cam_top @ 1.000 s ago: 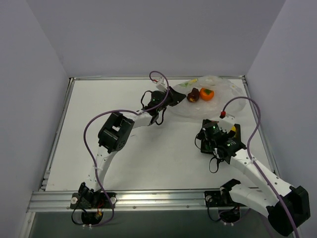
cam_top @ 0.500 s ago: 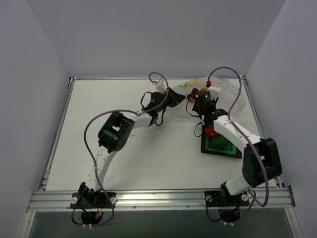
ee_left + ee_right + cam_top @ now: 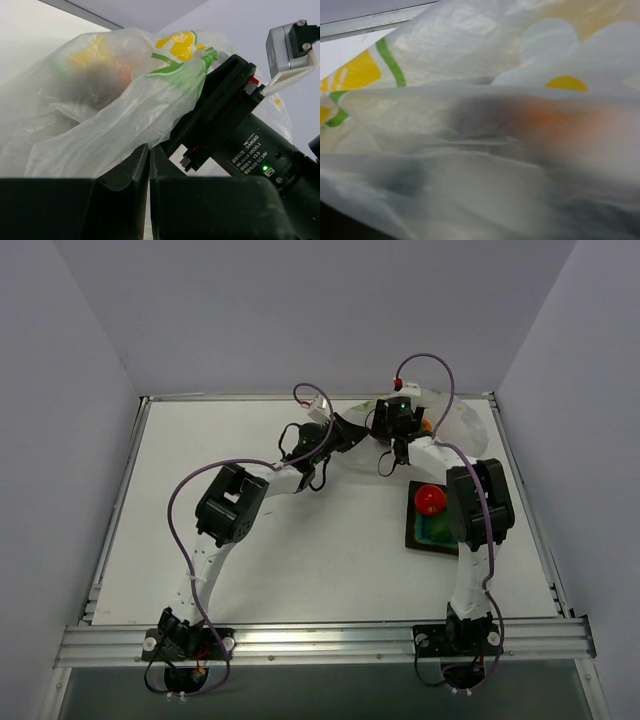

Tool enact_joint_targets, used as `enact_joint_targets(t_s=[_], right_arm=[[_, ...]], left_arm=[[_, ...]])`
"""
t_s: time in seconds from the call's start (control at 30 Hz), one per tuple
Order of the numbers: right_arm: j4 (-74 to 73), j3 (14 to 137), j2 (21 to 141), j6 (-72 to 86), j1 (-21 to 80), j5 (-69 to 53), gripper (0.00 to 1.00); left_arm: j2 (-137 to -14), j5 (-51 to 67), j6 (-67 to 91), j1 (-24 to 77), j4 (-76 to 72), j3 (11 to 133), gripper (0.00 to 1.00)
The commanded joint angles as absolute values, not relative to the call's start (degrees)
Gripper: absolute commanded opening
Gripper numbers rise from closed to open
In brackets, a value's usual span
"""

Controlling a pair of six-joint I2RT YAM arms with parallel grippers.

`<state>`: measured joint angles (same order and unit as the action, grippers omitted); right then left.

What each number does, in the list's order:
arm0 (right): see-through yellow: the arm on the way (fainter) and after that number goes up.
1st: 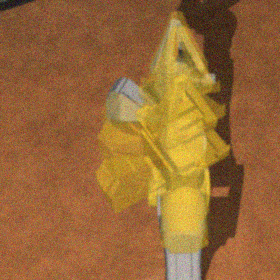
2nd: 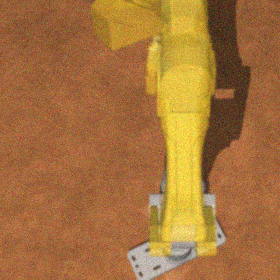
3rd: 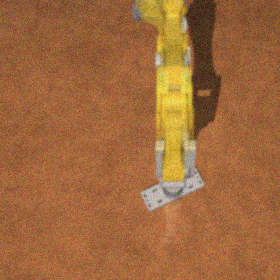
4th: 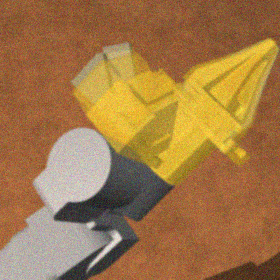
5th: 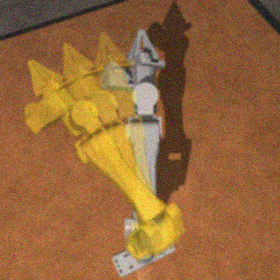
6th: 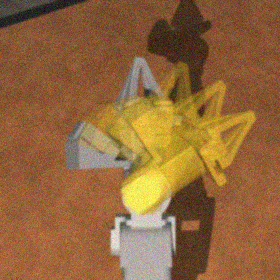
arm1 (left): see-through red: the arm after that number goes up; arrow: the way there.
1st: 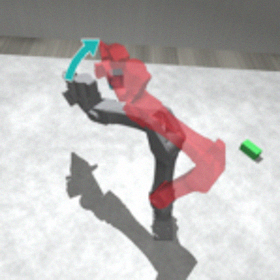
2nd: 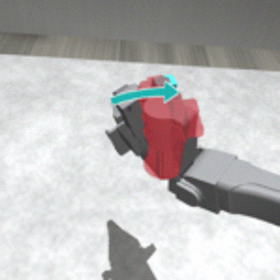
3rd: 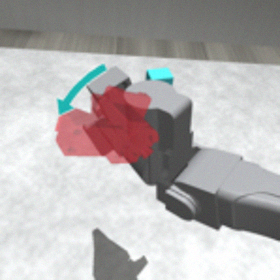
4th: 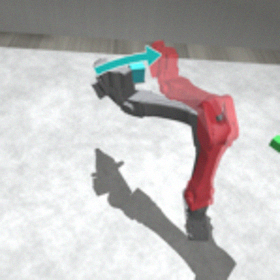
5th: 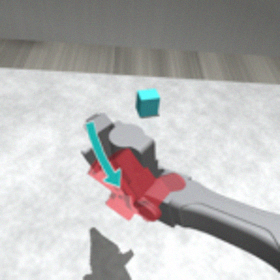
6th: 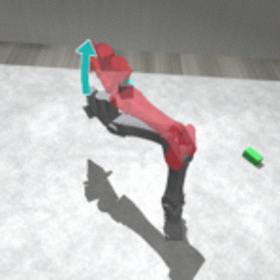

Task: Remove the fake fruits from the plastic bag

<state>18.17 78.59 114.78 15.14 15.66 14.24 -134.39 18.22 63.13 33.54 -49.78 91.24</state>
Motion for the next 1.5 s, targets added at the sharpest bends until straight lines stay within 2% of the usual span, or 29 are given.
enact_joint_targets(t_s=[0.0, 0.1, 0.27, 0.33, 0.47, 0.53, 0.57, 0.63, 0.67, 0.7, 1.0, 1.2, 1.33, 1.47], right_arm=[[18.2, 84.2, 117.6, 12.8, 14.8, 13.0, 0.71], [17.2, 86.7, 120.1, 12.2, 14.5, 13.3, 0.76], [15.1, 91.8, 125.7, 11.3, 14.2, 11.6, 0.79], [15.2, 93.2, 126.9, 11.4, 14.1, 11.3, 0.75], [17.6, 93.5, 127.8, 12.7, 14.0, 8.7, 0.61], [18.0, 93.2, 127.6, 13.4, 14.1, 7.1, 0.61], [18.3, 92.6, 126.9, 13.5, 14.0, 6.8, 0.58], [20.3, 90.6, 125.5, 14.1, 14.0, 6.3, 0.44], [20.9, 88.4, 123.4, 14.8, 14.1, 6.9, 0.35], [21.5, 87.1, 122.2, 15.1, 14.0, 7.0, 0.33], [25.5, 75.4, 105.7, 18.5, 14.2, 4.9, 0.32], [20.7, 68.6, 95.5, 20.9, 14.3, 3.5, 0.33], [14.8, 60.3, 84.1, 22.4, 14.3, 6.7, 0.33], [3.6, 50.7, 65.4, 27.0, 14.3, 15.5, 0.33]], left_arm=[[-133.7, 19.1, 63.9, 32.9, -53.8, 93.1, 0.02], [-133.7, 19.2, 63.9, 32.7, -53.9, 93.0, 0.02], [-133.8, 19.2, 63.9, 32.6, -54.0, 92.9, 0.02], [-133.9, 19.2, 63.8, 32.5, -54.0, 92.9, 0.02], [-134.1, 19.2, 63.7, 32.4, -53.7, 92.9, 0.02], [-134.4, 19.1, 63.7, 32.3, -53.6, 93.0, 0.02], [-134.6, 19.2, 63.8, 32.2, -53.6, 93.1, 0.02], [-134.8, 19.1, 64.1, 32.0, -53.7, 93.1, 0.02], [-135.0, 19.0, 64.1, 32.0, -53.7, 93.1, 0.02], [-135.0, 19.0, 64.1, 31.9, -53.7, 93.1, 0.02], [-135.4, 18.8, 64.1, 31.9, -53.4, 93.2, 0.02], [-135.2, 18.8, 64.7, 32.0, -53.5, 93.1, 0.02], [-134.9, 18.9, 65.0, 32.2, -53.9, 93.3, 0.02], [-134.8, 18.8, 65.0, 32.4, -53.9, 93.3, 0.02]])
